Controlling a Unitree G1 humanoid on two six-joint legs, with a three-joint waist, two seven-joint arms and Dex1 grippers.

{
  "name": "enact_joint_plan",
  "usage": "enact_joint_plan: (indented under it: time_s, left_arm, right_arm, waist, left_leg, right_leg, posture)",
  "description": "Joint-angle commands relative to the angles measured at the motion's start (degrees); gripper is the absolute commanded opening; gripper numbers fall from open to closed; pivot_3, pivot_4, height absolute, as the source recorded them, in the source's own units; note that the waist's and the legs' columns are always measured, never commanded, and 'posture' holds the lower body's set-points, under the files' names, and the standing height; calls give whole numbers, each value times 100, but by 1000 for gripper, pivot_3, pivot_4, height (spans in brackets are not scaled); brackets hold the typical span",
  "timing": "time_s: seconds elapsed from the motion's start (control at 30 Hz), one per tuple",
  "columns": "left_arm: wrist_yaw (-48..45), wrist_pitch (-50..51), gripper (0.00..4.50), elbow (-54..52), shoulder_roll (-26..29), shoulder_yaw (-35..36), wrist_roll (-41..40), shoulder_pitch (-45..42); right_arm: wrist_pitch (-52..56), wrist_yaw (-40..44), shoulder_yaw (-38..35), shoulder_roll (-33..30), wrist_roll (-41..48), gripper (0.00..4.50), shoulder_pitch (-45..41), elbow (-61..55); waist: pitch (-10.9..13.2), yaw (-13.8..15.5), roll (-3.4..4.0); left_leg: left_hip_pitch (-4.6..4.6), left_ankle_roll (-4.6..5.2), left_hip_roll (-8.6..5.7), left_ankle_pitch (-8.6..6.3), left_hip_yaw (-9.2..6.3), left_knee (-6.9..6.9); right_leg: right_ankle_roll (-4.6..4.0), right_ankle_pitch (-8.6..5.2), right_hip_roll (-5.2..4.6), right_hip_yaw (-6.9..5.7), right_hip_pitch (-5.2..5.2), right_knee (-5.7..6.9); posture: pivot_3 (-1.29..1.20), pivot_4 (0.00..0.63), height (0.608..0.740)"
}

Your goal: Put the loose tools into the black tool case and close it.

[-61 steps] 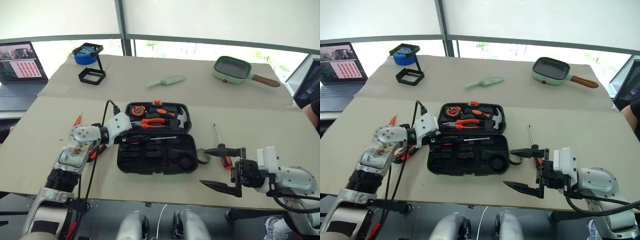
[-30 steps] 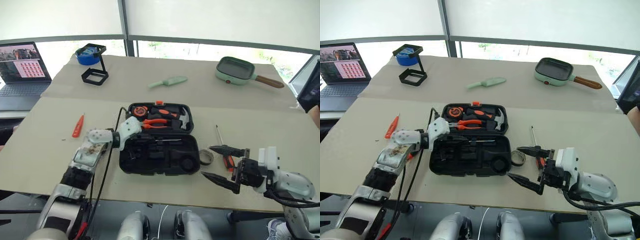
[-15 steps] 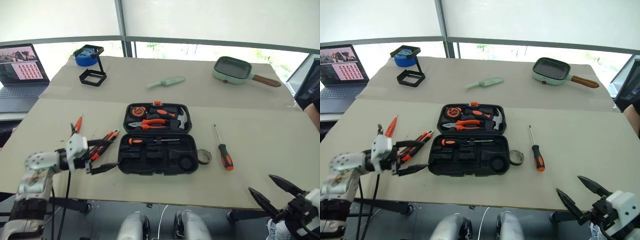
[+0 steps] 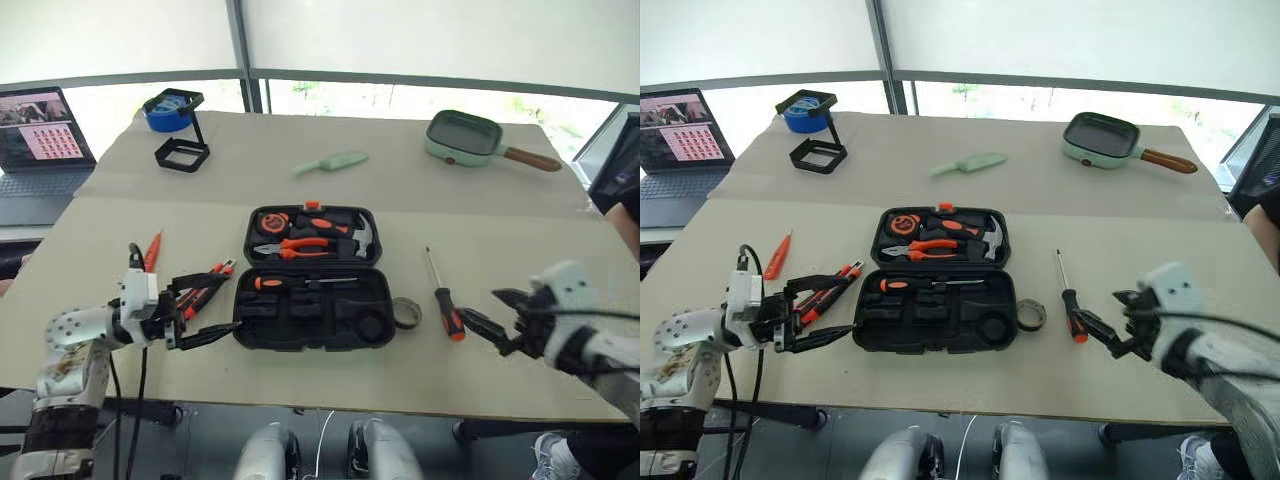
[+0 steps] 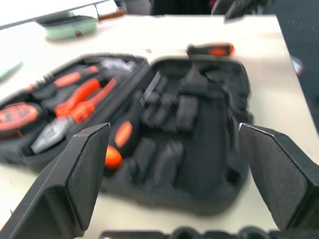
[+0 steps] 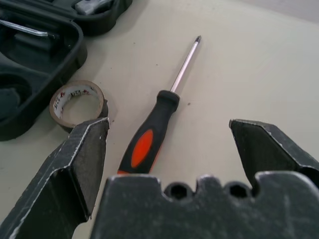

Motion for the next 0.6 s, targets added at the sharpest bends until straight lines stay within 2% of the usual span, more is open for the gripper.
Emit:
enact_joint_plan:
  time_s: [0.03, 0.07, 0.17, 0.23, 0.33, 0.43, 0.57, 0.6]
  left_arm:
    - [115, 263, 4409, -685, -29, -142, -191, 9]
    - [134, 278, 4409, -779, -38, -184, -162, 30]
    - [209, 347, 4500, -1041, -78, -295, -128, 89]
    - [288, 407, 4500, -1156, -106, -323, -157, 101]
    - [293, 435, 4500, -1280, -108, -379, -151, 146]
    - [335, 514, 4500, -1284, -104, -366, -187, 163]
    - [369, 532, 4500, -1259, -159, -350, -219, 149]
    - [440, 593, 4500, -1278, -184, -325, -258, 151]
  right_arm:
    - [1077, -249, 384, -22, 158, 4500, -368, 186]
    - [1183, -298, 474, 0, 99, 4500, -439, 223]
    - [1544, -602, 597, 308, 0, 3753, -754, 400]
    - [1728, -735, 643, 402, -103, 3065, -843, 435]
    - [1437, -1055, 275, 997, -224, 2034, -985, 573]
    - [1339, -1053, 87, 974, -421, 1066, -813, 359]
    - [468, -562, -1, 877, -618, 1013, -547, 158]
    - [-49, -430, -143, 1020, -657, 1013, -604, 146]
  waist:
    - [0, 8, 0]
    - [0, 11, 0]
    - [0, -15, 0]
    - [0, -34, -1]
    - [-2, -45, -4]
    - [-1, -46, -3]
    - [-1, -38, -2]
    - [-1, -43, -2]
  left_leg:
    - [1, 1, -3, -1, 1, 1]
    - [0, -1, -6, 0, 2, 1]
    - [-4, -10, -12, 3, 10, 7]
    - [-7, -5, -16, 0, 17, 10]
    - [-4, -2, -14, -3, 16, 14]
    - [-2, -4, -12, -2, 17, 13]
    - [0, -2, -12, -2, 13, 13]
    - [0, -2, -12, -2, 14, 13]
  right_leg:
    - [-5, 3, 1, 0, 4, -1]
    - [-16, 11, -1, 0, 5, -3]
    - [-6, 14, -4, 3, 9, -12]
    - [43, -5, -6, 4, 7, -16]
    - [52, -3, -6, 4, 16, -25]
    - [52, -3, -3, 6, 14, -17]
    - [52, -4, -2, 4, 13, -12]
    - [52, -4, -2, 4, 12, -11]
  posture:
    - [0, 150, 740]
    - [0, 150, 740]
    - [0, 150, 740]
    - [0, 150, 740]
    - [0, 150, 740]
    - [0, 150, 740]
    - [0, 150, 740]
    - [0, 150, 740]
